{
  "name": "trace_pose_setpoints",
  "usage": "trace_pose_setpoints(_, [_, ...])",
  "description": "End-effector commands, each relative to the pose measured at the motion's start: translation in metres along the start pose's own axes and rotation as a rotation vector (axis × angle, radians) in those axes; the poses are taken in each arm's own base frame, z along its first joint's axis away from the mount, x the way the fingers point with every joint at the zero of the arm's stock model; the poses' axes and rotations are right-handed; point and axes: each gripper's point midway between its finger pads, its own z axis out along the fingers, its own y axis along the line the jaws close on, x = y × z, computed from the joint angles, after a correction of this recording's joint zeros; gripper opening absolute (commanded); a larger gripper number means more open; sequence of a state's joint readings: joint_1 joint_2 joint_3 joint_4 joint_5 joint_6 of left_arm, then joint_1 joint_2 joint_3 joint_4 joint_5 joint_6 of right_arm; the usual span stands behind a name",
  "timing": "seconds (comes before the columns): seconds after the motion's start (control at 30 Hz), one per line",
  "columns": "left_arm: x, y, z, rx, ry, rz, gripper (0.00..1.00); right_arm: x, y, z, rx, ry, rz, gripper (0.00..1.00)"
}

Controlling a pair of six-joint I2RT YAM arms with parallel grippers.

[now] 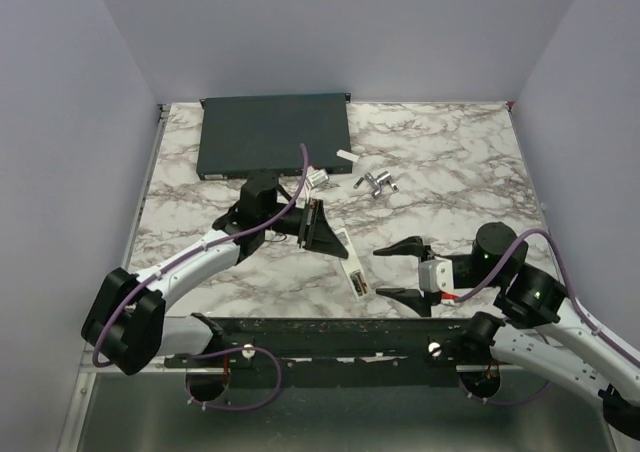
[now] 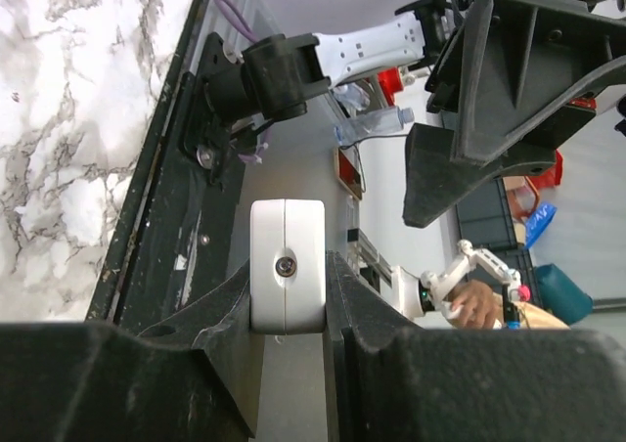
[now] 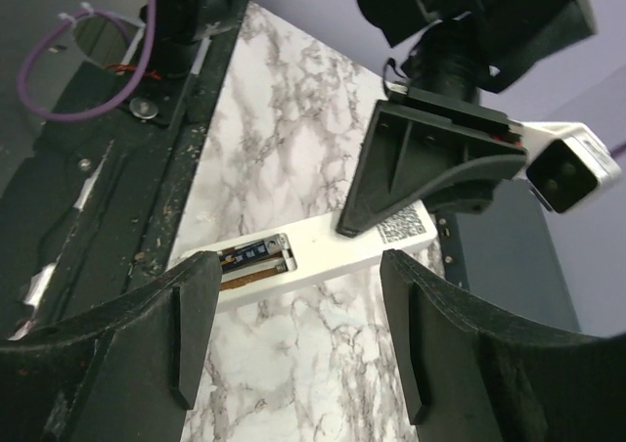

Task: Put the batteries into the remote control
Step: Load the battery into the remote control.

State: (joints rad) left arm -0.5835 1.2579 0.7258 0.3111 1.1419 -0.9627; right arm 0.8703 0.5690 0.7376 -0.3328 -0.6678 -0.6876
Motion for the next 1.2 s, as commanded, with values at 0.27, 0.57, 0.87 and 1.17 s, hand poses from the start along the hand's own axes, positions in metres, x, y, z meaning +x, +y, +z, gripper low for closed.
trace_pose_setpoints(0.27, [0.008, -0.022, 0.009, 0.111, 0.113, -0.015, 0.0, 0.0, 0.03, 0.008, -0.184, -0.059, -0.052, 0.82])
trace_pose_setpoints(0.57, [-0.001, -0.023, 0.013, 0.142, 0.083, -0.098, 0.0, 0.003, 0.031, 0.01, -0.171, -0.092, -0.131, 0.82])
trace_pose_setpoints(0.87, [-0.004, -0.023, 0.015, 0.214, 0.07, -0.169, 0.0, 0.01, 0.028, 0.009, -0.154, -0.061, -0.184, 0.82])
trace_pose_setpoints(1.17, [-0.003, -0.018, 0.016, 0.182, 0.069, -0.168, 0.0, 0.002, 0.033, 0.014, -0.179, -0.122, -0.151, 0.82])
